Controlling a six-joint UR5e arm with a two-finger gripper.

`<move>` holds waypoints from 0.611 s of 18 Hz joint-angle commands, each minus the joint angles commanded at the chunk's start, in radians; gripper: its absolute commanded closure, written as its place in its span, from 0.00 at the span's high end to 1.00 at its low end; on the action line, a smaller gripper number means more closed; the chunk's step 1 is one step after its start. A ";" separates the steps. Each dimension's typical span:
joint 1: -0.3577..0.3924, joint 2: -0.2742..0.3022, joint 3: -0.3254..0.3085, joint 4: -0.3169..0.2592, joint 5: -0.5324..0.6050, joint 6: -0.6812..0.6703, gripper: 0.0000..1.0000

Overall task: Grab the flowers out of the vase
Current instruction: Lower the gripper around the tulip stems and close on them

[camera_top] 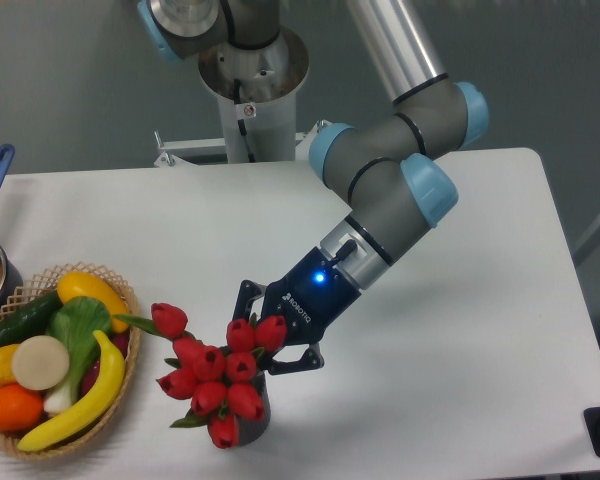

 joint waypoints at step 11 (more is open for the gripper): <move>-0.017 0.032 0.009 0.000 -0.008 -0.058 0.00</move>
